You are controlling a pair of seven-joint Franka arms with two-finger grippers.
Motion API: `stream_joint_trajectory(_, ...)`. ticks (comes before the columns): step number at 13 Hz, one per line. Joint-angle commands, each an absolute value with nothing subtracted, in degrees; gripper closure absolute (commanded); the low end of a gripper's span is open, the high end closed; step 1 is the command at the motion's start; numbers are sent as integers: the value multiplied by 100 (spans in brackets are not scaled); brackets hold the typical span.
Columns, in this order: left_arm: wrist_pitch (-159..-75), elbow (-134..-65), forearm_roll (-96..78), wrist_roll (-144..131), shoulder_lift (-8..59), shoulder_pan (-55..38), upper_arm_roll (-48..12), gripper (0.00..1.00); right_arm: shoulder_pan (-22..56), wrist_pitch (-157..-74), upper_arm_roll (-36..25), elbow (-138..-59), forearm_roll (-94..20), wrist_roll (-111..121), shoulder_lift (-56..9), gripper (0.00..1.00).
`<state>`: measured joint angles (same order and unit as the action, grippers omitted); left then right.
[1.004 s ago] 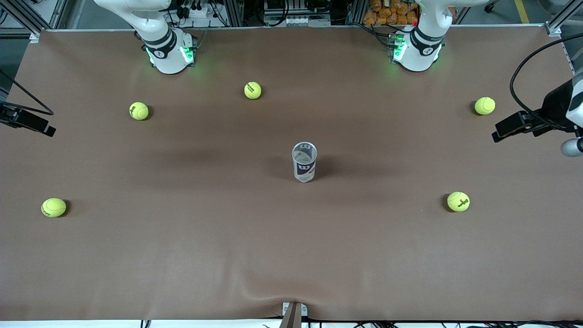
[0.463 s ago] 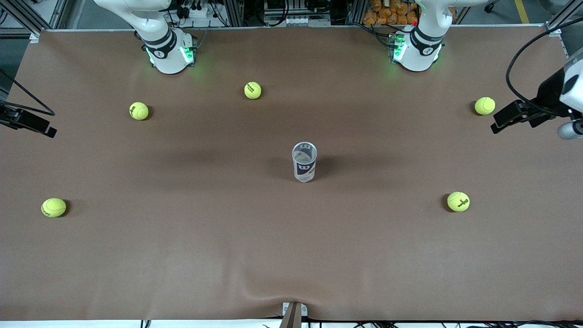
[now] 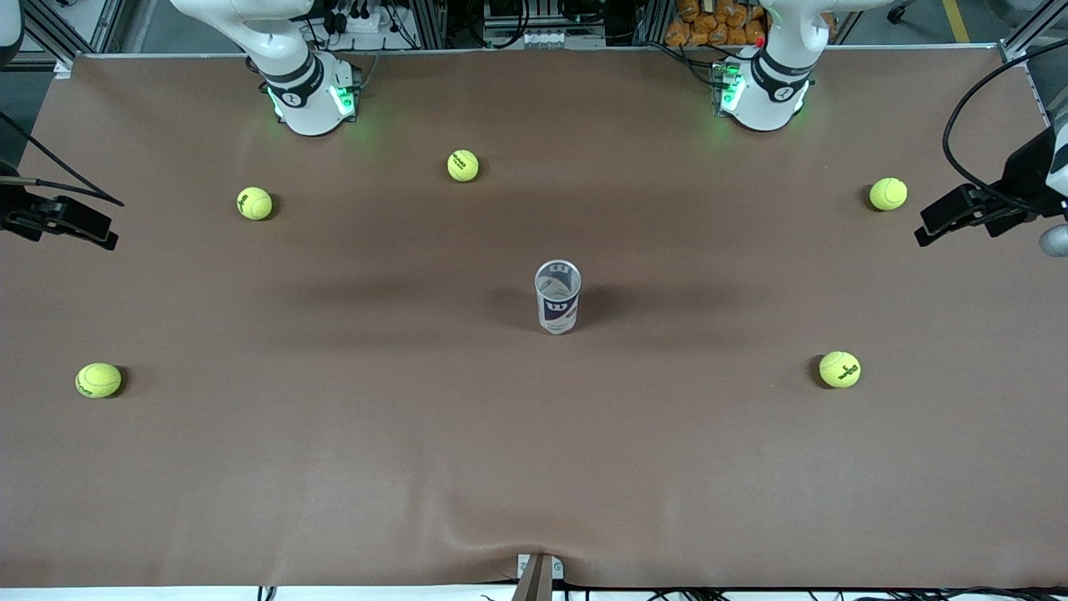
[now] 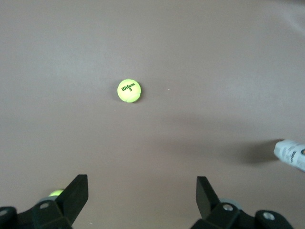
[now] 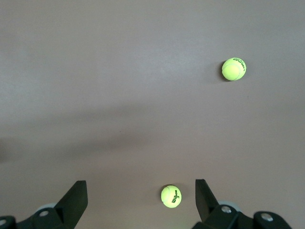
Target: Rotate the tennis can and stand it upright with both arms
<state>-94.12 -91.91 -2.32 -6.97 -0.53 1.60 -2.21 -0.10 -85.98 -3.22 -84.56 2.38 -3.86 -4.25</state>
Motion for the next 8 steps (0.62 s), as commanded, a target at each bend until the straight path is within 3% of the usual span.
stream_joint_trajectory(1,-9501,-9290,-123,-396,-158,255,-316,0,-140,-8569,-334,-8367,194,-273,-387,0)
stream_joint_trajectory(8,-9492,-9281,-132,-396,-193,255,-448,0,-519,-8543,-308,-8306,-264,-229,-378,0)
